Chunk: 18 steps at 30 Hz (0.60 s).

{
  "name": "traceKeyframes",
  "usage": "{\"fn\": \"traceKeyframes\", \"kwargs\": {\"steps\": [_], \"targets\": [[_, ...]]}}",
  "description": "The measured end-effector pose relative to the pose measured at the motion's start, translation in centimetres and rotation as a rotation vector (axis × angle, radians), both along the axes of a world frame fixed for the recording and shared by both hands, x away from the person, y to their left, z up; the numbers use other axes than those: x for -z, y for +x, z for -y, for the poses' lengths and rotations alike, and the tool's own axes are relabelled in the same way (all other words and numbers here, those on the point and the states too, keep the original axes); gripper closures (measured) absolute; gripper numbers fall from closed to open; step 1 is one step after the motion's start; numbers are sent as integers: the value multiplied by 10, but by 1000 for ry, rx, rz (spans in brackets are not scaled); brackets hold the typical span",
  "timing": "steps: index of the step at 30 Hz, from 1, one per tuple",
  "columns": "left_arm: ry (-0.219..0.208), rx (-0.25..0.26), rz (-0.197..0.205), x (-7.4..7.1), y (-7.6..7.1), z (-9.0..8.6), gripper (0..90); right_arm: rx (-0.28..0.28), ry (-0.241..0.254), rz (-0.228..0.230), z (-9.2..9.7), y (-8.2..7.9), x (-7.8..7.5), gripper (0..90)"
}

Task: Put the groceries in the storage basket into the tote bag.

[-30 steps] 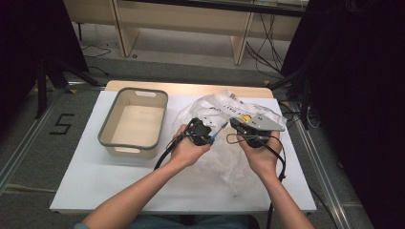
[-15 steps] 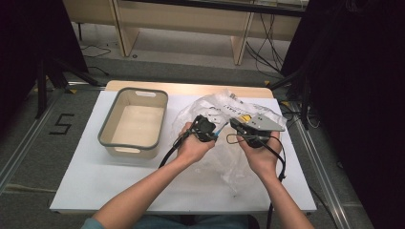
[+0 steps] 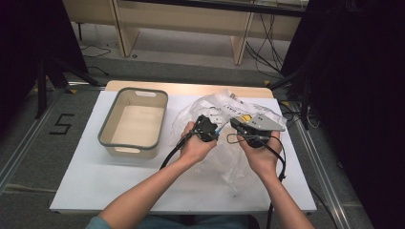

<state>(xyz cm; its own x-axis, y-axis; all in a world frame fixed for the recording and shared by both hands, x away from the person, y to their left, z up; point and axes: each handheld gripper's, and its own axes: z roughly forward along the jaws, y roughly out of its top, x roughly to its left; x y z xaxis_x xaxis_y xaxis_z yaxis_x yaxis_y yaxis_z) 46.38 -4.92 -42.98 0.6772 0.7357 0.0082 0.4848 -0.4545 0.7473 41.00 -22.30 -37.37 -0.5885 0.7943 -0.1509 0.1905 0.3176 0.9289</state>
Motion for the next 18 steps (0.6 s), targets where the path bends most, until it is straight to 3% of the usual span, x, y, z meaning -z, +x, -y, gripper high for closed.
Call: {"fn": "traceKeyframes", "kwargs": {"steps": [10, 12, 13, 18], "targets": [[-38, -6, 85, 5, 4, 5, 774, 1, -1, -1, 1, 0, 0, 900], [-48, 1, 105, 7, 6, 6, 706, 2, 0, -2, 1, 0, 0, 900], [-42, 9, 137, 9, 6, 6, 642, 2, 1, -1, 2, 0, 0, 900], [-34, 21, 135, 6, -3, 1, 515, 7, 2, -9, 4, 1, 2, 900]]}}
